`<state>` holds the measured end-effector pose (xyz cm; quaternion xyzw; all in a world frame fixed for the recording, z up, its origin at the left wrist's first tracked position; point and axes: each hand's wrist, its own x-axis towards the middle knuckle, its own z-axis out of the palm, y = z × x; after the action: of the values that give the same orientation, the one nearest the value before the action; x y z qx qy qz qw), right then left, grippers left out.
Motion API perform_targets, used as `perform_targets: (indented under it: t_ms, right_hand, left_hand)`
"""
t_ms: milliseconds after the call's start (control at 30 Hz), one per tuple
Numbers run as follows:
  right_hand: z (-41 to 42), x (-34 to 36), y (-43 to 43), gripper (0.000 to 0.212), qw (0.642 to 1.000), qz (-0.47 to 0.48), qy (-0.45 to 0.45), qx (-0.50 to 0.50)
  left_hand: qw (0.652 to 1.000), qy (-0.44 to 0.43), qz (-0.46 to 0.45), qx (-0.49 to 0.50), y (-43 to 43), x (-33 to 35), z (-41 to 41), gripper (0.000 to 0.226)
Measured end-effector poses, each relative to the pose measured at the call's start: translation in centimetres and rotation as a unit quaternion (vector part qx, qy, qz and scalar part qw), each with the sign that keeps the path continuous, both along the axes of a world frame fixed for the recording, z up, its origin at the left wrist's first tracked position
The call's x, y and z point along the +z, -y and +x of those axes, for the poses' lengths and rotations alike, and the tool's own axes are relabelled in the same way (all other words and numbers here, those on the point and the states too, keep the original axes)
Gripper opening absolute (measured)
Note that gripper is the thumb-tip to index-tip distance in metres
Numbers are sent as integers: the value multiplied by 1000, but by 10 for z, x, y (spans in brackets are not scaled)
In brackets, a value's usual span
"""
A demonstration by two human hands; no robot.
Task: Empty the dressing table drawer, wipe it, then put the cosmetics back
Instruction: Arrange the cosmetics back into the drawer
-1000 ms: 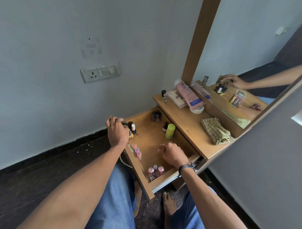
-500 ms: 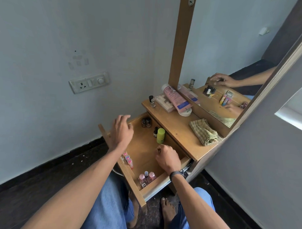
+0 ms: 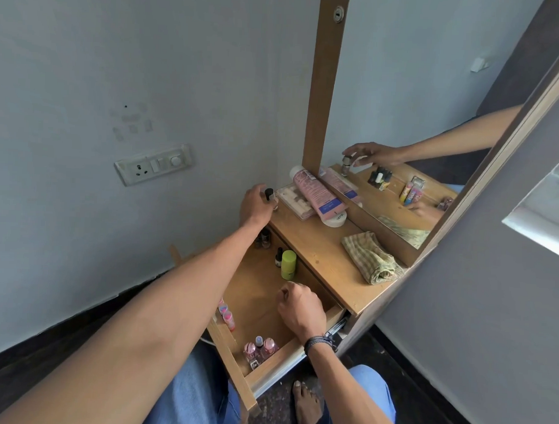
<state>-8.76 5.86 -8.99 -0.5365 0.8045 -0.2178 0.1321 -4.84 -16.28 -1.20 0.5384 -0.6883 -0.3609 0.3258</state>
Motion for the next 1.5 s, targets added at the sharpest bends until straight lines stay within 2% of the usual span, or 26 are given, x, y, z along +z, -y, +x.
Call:
perform_targets:
  t_ms: [100,167,267,400,567,833,1067,1200,1500]
  right_hand:
    - [-1,-2,2,25,1000,-2,5,-2]
    - [0,-2,2,25,1000,-2,11,-3]
    - [0,-1,2,23,1000,1,12,1]
    - [0,0,2,23,1000,9,14,0]
    - [-2,0,5,22,996,44,73,14]
    - [-7,-4,17,18,991,42,127,30]
    - [-6,-12,12,20,997,36,67,32]
    - [-5,-12,12,20,997,36,51,35]
    - [-6,-14,13,22,998,35,47,31]
  left_hand:
    - [1000,3,-14,5,4,2,-4,26]
    - [1000,-6,-10,9,6,3,-4,21]
    - [1000,-17,-11,14,3,6,1,21]
    - [998,-6,-54,7,-9,4,21,22]
    - [996,5,-90,1,-34,-28,61,23]
    - [998,55,-26,-4,-40,-85,73,20]
    - [989,150,-7,-13,-40,-100,63,25]
    - [989,145,3,-15,-42,-105,66,27]
    - [992,122,25,-8,-39,-103,76,47]
